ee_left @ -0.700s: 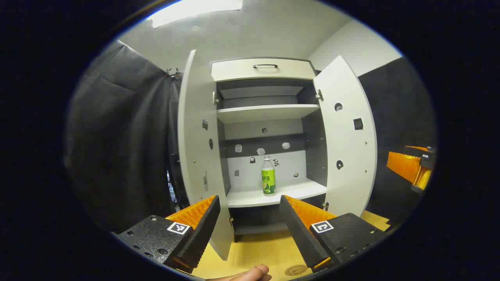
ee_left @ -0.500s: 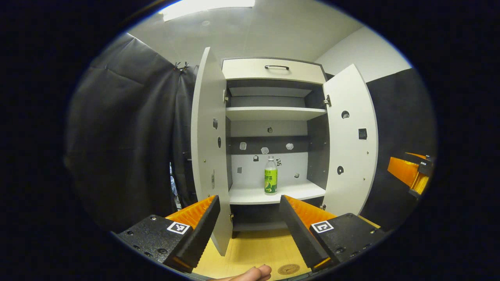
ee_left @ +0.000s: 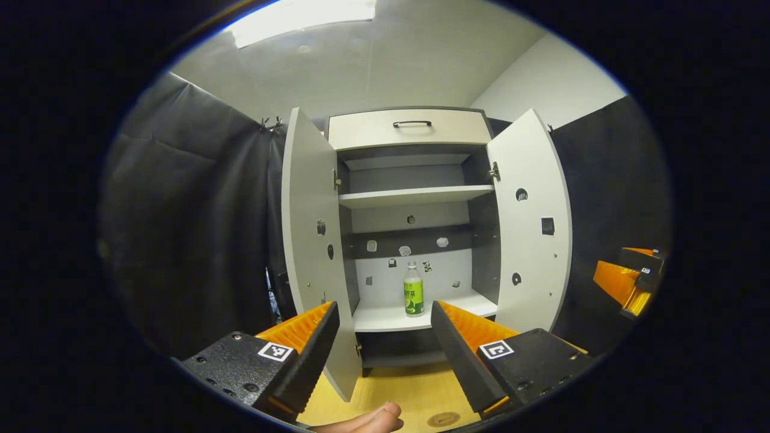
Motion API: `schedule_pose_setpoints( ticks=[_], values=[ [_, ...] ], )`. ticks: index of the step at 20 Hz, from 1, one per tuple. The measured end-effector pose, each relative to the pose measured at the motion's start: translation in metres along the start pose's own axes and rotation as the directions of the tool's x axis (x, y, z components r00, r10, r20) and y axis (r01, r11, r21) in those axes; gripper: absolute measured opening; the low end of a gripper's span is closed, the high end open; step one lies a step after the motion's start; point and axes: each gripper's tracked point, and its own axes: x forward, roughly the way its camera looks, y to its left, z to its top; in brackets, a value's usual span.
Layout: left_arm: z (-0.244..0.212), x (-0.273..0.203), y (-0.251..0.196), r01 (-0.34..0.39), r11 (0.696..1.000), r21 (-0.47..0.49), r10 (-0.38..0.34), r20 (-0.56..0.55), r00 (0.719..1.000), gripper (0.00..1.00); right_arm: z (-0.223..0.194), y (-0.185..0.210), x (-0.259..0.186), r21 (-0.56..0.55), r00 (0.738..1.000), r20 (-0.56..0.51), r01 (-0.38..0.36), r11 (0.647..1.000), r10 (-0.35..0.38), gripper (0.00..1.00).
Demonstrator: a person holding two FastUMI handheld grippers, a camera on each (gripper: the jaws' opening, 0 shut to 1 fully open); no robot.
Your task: Grasp the bottle in the cabinet with the left hand and place it on the coaster, then close the right door with the right hand and the left door with the left hand.
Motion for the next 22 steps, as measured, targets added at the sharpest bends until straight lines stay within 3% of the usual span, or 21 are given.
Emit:
schedule_pose_setpoints(
  ticks=[9,11,12,22],
  values=[
    [-0.016,0.041,0.006,-0.007,0.997,-0.082,0.004,-0.043,0.999,0.98,-0.012,0.041,0.029,-0.022,0.996,-0.017,-0.087,0.996,0.087,0.98],
    [-0.023,0.063,0.011,-0.011,0.996,-0.087,0.006,-0.060,0.998,0.98,-0.012,0.049,0.046,-0.011,0.995,-0.022,-0.094,0.996,0.094,0.93],
    [-0.026,0.073,0.012,-0.007,0.996,-0.094,0.001,-0.069,0.998,0.98,-0.011,0.050,0.053,-0.007,0.996,-0.021,-0.091,0.996,0.091,0.98],
    [-0.073,0.224,-0.010,0.034,0.993,-0.117,-0.048,-0.118,0.992,0.99,-0.027,0.067,0.120,-0.046,0.996,-0.024,-0.093,0.995,0.092,0.98]
  ],
)
